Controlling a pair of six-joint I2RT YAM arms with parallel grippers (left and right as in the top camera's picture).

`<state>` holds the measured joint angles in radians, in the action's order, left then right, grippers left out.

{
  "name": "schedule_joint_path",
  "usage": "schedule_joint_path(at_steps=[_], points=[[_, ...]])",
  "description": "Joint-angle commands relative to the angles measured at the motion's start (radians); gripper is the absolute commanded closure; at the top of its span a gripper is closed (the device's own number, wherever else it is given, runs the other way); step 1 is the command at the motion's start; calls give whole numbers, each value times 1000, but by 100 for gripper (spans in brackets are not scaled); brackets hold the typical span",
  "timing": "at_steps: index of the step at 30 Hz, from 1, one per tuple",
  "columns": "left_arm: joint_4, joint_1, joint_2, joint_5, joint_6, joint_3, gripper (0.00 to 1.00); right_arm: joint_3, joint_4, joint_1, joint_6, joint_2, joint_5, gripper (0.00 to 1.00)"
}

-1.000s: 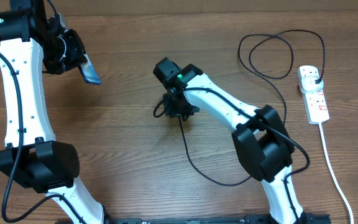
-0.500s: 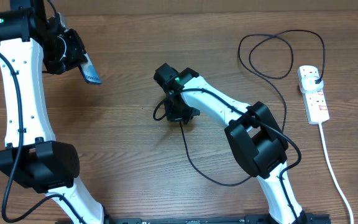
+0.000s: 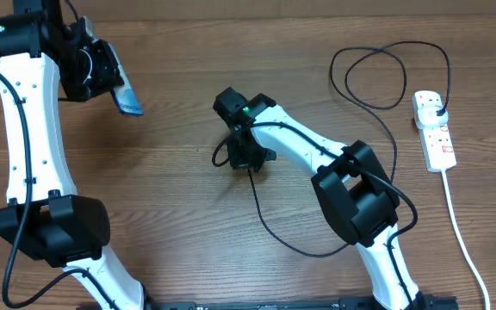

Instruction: Plug charger to phone and switch on socket

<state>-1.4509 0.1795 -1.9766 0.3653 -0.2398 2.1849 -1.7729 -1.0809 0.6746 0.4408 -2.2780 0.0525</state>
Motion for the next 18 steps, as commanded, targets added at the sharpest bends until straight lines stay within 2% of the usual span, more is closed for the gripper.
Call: schedule_joint_path(at_steps=[1, 3, 5, 7, 11, 14, 18], points=[[47, 2, 35, 421, 245, 10, 96, -43, -6, -40, -87, 18, 198, 96], [61, 2, 35, 756, 398, 10, 96, -81, -2, -93, -175, 92, 450, 96], [69, 2, 35, 923, 461, 10, 96, -93, 12, -155, -240, 194, 682, 96], [76, 2, 35, 990, 462, 10, 96, -93, 18, -192, -250, 280, 778, 96], [77, 2, 35, 1059, 469, 10, 96, -93, 32, -200, -252, 408, 814, 96], [109, 0, 35, 1215, 460, 10, 96, -93, 80, -175, -227, 490, 813, 96], [117, -19, 35, 1216, 452, 10, 96, -93, 155, -130, -144, 496, 785, 96]])
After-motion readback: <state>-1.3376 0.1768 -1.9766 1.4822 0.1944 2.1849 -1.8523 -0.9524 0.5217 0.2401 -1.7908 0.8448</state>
